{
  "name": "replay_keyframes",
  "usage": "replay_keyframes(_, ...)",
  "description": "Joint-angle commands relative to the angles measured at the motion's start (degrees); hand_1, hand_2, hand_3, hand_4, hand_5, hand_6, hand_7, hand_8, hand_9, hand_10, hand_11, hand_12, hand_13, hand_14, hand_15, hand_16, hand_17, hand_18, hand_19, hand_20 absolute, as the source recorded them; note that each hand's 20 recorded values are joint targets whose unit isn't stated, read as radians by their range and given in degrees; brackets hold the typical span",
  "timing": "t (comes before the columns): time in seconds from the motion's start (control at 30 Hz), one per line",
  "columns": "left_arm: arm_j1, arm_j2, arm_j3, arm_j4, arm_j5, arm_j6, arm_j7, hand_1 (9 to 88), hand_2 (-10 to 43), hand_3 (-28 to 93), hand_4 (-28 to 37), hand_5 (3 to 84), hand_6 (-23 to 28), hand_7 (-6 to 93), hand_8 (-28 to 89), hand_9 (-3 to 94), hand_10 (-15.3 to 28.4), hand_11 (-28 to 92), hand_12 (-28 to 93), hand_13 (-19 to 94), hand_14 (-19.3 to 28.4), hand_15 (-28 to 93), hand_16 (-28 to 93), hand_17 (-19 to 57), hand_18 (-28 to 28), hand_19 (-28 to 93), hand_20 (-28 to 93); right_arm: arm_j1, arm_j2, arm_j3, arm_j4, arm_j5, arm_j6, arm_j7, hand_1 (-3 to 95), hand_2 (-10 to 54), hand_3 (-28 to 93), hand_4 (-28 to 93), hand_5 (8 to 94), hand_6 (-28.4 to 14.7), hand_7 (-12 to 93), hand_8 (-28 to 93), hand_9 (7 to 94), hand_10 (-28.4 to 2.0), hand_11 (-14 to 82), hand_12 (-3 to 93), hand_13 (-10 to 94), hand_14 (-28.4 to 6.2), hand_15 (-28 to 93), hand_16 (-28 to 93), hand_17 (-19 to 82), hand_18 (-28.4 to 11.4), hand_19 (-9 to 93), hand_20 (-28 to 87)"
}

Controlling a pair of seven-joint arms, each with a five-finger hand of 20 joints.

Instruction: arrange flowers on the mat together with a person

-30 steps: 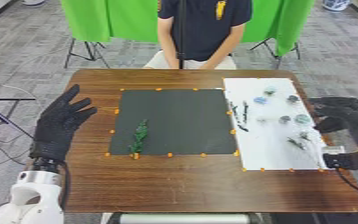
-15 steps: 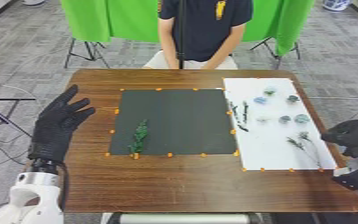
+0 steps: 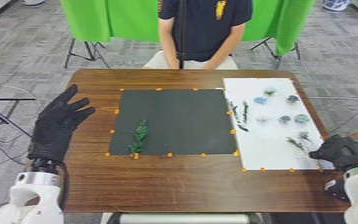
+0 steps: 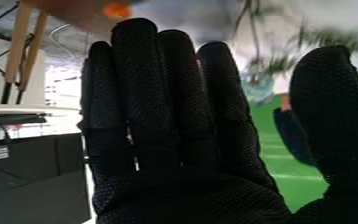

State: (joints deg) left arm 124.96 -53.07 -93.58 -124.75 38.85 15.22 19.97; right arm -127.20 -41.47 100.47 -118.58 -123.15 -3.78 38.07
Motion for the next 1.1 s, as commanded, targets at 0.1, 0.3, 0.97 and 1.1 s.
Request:
replay_keyframes(0.1,0.1,-0.99,-0.21,0.11,0.41,-0.25,-0.75,26.1,4.7,77,-22.8,36.6,5.8,11.4,-9,38.2,19.5,23,11,30,28.0,50,-8,-8.1,28.4,52,13,3.1,3.8,-7.8,2.5,-11.8,0.7,4.2,31.4,-2.4,72,-23,64.5,-2.1,22,-13,69.0,-14.6,28.1,15.8,66,-13.4,56,11,39,-20.4,85,6)
replay_keyframes(0.3,-0.1,-0.99,-0.30,0.11,0.50,-0.33,-1.01,26.1,4.7,77,-22.7,36.7,5.9,11.4,-9,38.3,19.5,23,11,30,28.0,50,-8,-8.1,28.4,52,13,5.0,5.5,-12.7,5.0,-16.8,5.3,8.7,51.8,-4.4,60,-27,80.3,0.3,22,3,84.6,-11.9,28.5,17.6,79,-8.1,54,16,51,-16.1,93,-1)
replay_keyframes(0.97,0.3,-0.09,0.04,0.01,-0.20,0.23,-0.20,26.0,4.6,77,-22.8,36.9,5.9,11.5,-9,38.3,19.4,23,11,30,27.9,50,-8,-8.2,28.4,52,13,6.1,4.9,-10.0,1.0,-18.1,14.2,8.5,55.0,-8.3,63,-28,86.9,0.0,17,9,91.8,-11.0,29.9,19.6,86,-6.4,55,19,56,-14.5,93,8)
replay_keyframes(1.1,0.7,0.20,-0.20,-0.20,-0.38,0.61,0.23,26.1,4.6,77,-22.8,36.8,5.9,11.4,-9,38.3,19.4,23,11,30,27.9,50,-8,-8.2,28.4,52,13,7.5,4.8,-10.5,-2.3,-18.1,15.5,8.0,54.6,-8.8,65,-28,87.4,-0.1,17,10,92.3,-10.9,30.0,19.7,86,-6.6,55,20,57,-15.1,93,11)
